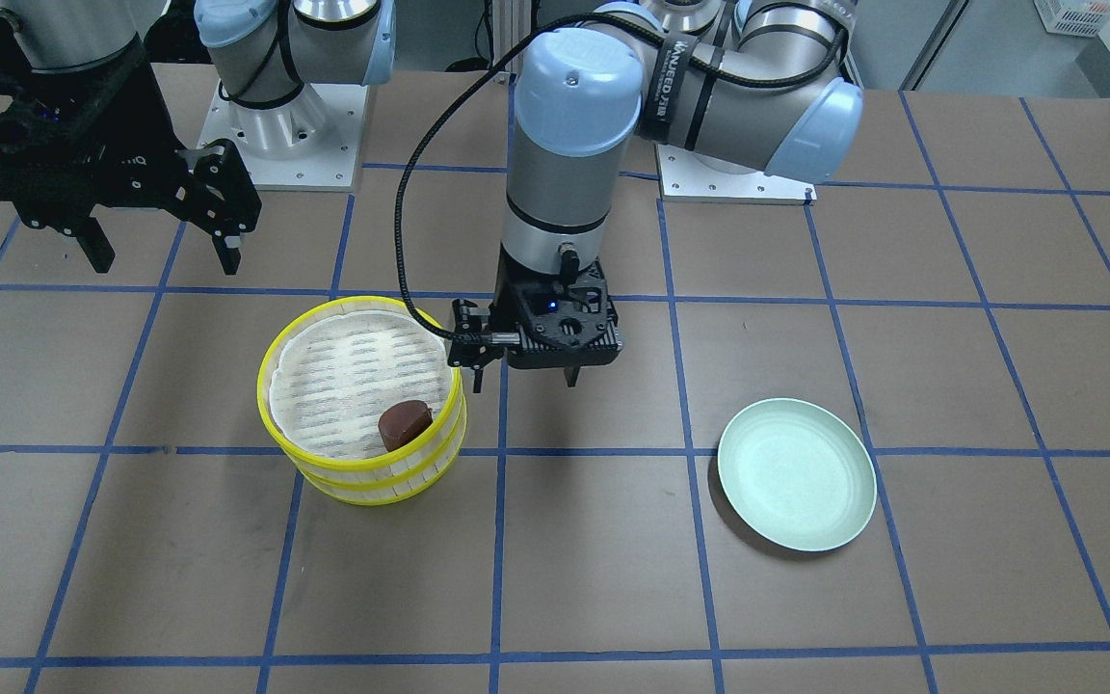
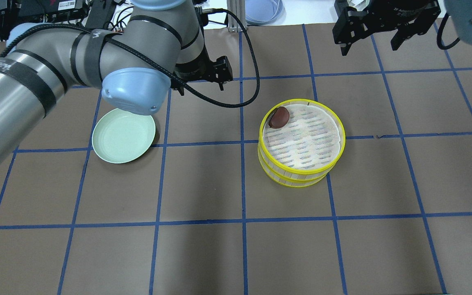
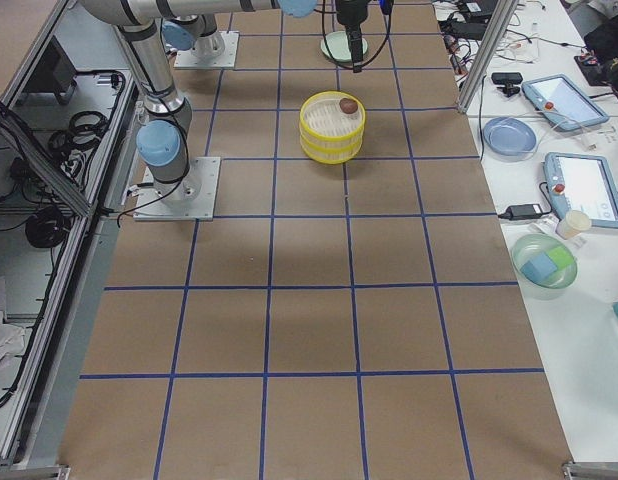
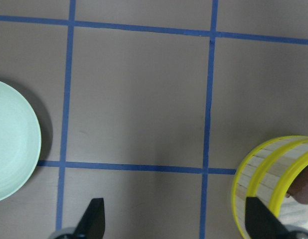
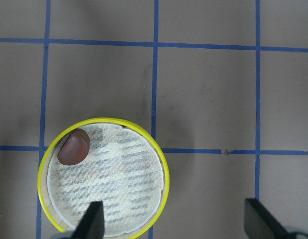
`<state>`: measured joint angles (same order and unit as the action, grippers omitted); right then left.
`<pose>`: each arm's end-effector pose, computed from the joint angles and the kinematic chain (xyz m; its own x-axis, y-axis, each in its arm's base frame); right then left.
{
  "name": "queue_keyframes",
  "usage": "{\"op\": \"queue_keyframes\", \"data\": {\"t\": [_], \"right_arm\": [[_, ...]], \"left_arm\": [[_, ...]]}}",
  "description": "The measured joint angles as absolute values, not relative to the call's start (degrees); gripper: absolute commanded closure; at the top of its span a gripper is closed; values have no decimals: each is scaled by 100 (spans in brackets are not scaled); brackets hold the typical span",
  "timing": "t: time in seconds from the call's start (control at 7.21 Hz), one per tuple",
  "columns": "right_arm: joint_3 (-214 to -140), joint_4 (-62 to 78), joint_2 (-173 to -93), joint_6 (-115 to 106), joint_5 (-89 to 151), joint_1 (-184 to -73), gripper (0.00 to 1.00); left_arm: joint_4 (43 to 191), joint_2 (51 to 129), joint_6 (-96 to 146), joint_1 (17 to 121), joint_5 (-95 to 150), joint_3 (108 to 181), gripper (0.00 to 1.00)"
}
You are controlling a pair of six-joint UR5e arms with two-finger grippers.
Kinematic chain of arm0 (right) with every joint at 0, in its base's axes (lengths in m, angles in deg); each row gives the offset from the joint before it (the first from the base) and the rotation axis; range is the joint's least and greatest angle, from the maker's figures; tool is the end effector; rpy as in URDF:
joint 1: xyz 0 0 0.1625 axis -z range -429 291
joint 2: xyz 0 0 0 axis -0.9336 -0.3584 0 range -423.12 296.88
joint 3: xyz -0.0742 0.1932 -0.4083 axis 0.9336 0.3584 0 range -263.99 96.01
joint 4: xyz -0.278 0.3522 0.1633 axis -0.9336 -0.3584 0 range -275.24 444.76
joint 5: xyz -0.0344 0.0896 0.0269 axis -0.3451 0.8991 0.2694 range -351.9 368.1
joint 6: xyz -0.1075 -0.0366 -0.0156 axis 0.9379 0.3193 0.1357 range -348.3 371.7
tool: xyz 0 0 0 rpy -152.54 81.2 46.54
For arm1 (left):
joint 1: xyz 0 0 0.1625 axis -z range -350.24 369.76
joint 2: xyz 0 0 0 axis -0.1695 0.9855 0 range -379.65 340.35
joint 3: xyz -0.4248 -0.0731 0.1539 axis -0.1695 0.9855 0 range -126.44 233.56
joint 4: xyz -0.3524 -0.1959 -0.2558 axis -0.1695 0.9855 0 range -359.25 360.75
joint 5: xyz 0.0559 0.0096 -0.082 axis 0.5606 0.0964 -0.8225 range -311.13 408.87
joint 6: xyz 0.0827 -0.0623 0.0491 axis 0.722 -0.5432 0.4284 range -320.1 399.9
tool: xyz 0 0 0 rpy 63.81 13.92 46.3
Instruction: Stack buns with steamer
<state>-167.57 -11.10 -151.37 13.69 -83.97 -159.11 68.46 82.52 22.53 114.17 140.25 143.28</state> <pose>0.1303 -0.5896 0.5630 -0.9987 -0.0295 0.0419 -0.0367 0.9827 -0.1814 -0.2917 -0.6105 0.4208 -0.9982 -0.0509 0.0314 -0.0557 0.9822 -0.1795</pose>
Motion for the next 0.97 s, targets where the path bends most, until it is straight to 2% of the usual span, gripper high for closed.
{"op": "queue_keyframes", "data": {"t": [0.55, 0.97], "right_arm": [[-16765, -1110, -15137, 1372, -8397, -15917, 0], [-16766, -1109, -15136, 1372, -8401, -15917, 0]], "left_arm": [[8466, 7511, 3401, 10572, 14017, 13725, 0], [8965, 7294, 3643, 10251, 13974, 13507, 0]]}}
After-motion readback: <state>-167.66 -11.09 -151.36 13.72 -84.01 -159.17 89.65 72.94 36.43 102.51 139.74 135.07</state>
